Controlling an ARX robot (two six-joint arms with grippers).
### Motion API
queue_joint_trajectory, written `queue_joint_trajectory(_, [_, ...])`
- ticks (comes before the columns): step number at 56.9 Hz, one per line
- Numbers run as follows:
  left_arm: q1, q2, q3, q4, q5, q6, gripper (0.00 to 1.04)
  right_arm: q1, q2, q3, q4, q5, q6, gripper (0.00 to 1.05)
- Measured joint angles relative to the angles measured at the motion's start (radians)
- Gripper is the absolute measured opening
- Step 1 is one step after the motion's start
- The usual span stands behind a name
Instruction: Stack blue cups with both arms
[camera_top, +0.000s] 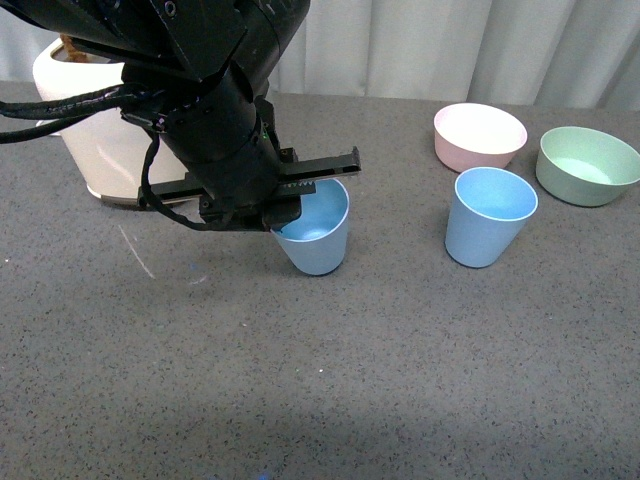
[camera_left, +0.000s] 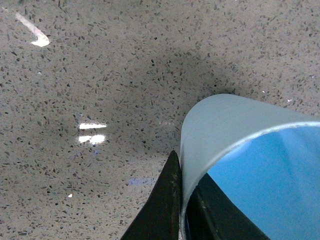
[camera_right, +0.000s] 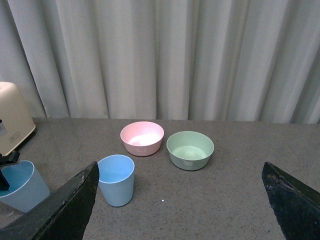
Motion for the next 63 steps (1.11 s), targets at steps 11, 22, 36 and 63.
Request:
queue_joint_trajectory(11, [0.007, 0.009, 0.012, -0.018, 0.009, -0.009, 0.04, 0.0, 0.0, 0.0, 0.0, 0.0, 0.0, 0.95])
queue_joint_trajectory(22, [0.02, 0.004, 0.012, -0.011, 0.023, -0.021, 0.29, 0.0, 0.0, 0.0, 0.0, 0.0, 0.0, 0.95])
queue_joint_trajectory(36, [0.053, -0.108, -0.042, 0.094, 0.038, -0.043, 0.75, 0.0, 0.0, 0.0, 0.0, 0.0, 0.0, 0.95])
queue_joint_trajectory(63, [0.162, -0.37, -0.746, 1.472, -0.195, 0.435, 0.31, 0.0, 0.0, 0.0, 0.0, 0.0, 0.0, 0.95])
